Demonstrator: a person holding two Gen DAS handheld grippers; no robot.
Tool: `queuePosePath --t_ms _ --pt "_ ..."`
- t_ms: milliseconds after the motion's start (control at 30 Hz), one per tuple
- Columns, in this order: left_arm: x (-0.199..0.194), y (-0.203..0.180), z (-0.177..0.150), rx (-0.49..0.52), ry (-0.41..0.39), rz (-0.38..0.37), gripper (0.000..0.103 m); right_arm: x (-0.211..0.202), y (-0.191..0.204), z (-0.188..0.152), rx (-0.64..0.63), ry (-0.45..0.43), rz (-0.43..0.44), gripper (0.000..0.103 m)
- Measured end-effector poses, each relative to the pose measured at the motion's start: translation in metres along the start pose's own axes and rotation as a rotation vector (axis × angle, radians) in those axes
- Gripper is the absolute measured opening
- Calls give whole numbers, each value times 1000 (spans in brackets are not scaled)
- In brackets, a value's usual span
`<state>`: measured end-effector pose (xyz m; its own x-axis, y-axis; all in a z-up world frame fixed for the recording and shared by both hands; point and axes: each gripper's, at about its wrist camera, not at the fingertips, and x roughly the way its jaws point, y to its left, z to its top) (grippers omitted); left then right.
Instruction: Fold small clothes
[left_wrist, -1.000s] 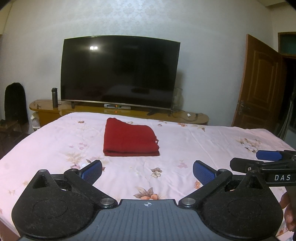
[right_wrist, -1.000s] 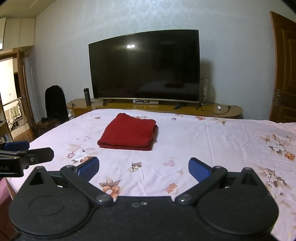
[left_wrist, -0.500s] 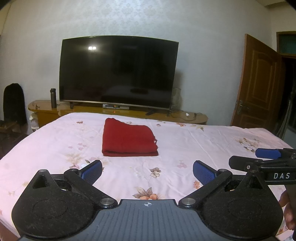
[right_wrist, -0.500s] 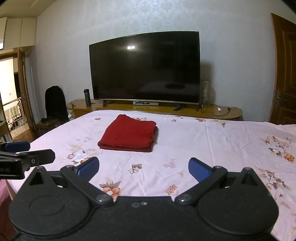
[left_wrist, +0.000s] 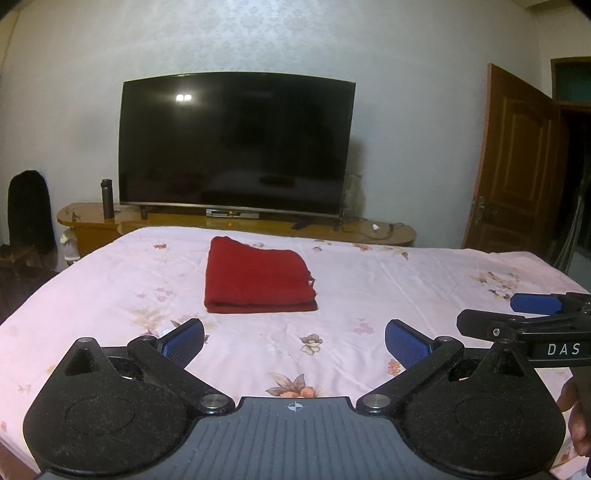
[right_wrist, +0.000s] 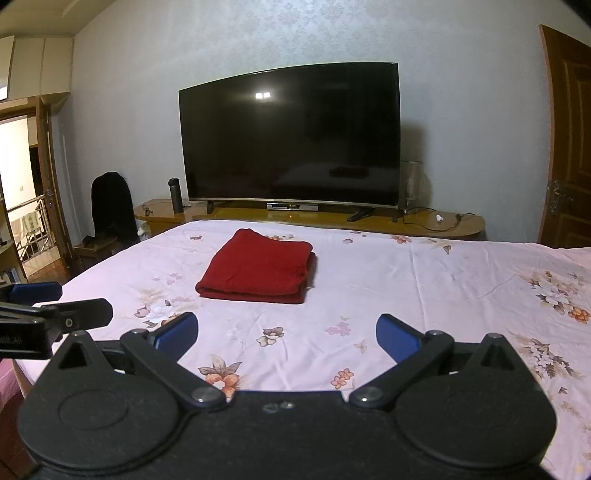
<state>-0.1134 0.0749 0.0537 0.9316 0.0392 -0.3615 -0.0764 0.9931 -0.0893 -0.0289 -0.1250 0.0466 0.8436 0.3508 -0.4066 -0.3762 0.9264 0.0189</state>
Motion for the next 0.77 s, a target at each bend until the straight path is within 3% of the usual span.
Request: queuePosePath --t_ms 767 --pt "-5 -2 -3 11 -25 5 103 2 -1 0 0 -1 -1 102"
